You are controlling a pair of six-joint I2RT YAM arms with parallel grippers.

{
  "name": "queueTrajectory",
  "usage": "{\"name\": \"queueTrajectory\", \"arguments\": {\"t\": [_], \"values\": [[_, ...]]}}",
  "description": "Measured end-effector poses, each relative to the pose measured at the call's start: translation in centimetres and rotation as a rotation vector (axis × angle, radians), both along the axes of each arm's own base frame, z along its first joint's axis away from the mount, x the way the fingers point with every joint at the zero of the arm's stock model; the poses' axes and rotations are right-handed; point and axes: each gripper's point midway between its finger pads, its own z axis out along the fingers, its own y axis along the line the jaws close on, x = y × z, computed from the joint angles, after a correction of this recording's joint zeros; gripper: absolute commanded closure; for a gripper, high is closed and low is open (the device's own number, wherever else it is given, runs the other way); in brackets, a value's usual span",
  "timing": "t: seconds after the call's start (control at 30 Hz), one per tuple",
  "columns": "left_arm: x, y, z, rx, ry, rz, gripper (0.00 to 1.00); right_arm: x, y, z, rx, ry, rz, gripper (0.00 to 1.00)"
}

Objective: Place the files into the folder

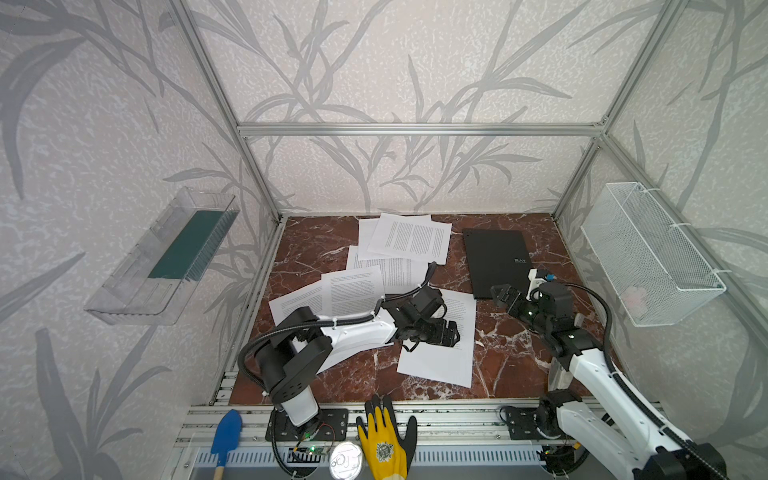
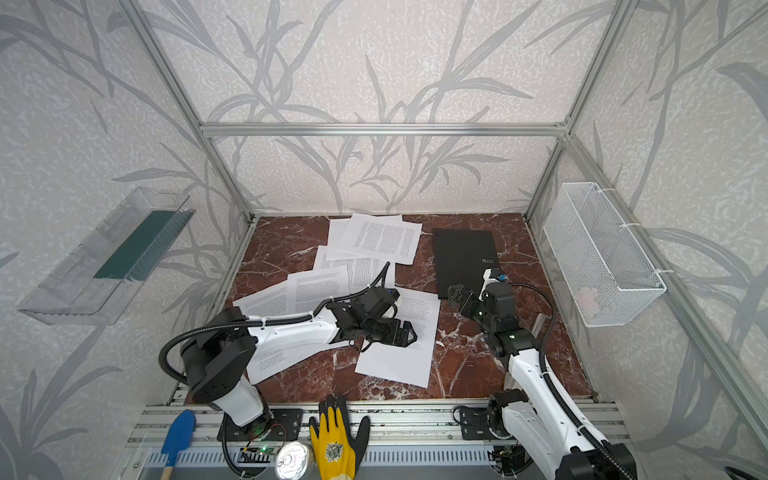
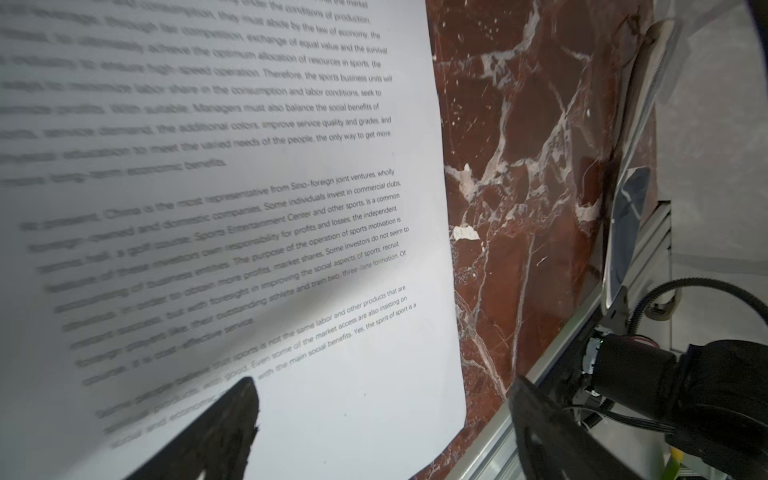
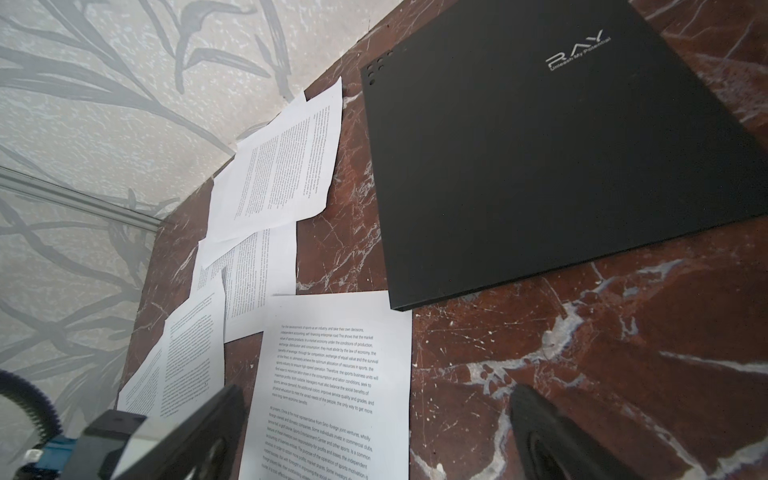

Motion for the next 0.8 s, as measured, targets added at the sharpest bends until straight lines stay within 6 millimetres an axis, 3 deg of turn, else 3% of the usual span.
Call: {"name": "queueTrajectory", "arguments": {"t": [0.27,0.43,0.57,0.8], "values": [[2.5,-2.2,-2.2,0.056,0.006,0.022,0.06,-0.4,0.1,-0.8,-0.017,0.011,0.018,0.01],[5.2,-3.4,-2.2,0.053,-0.004,0.056,0.07,-0.5,0.1,-1.1,-0.016,0.016,0.021,0.01],[8.6,-3.3,-2.2,0.042,-0.013,0.115,0.07,-0.5,0.2,-1.1,-0.013,0.017,0.025,0.01],[17.4,-1.9,-2.0,0.025,-0.035,0.247,0.07,-0.5,0.3,-1.1,-0.009,0.018,0.032,0.01]]}}
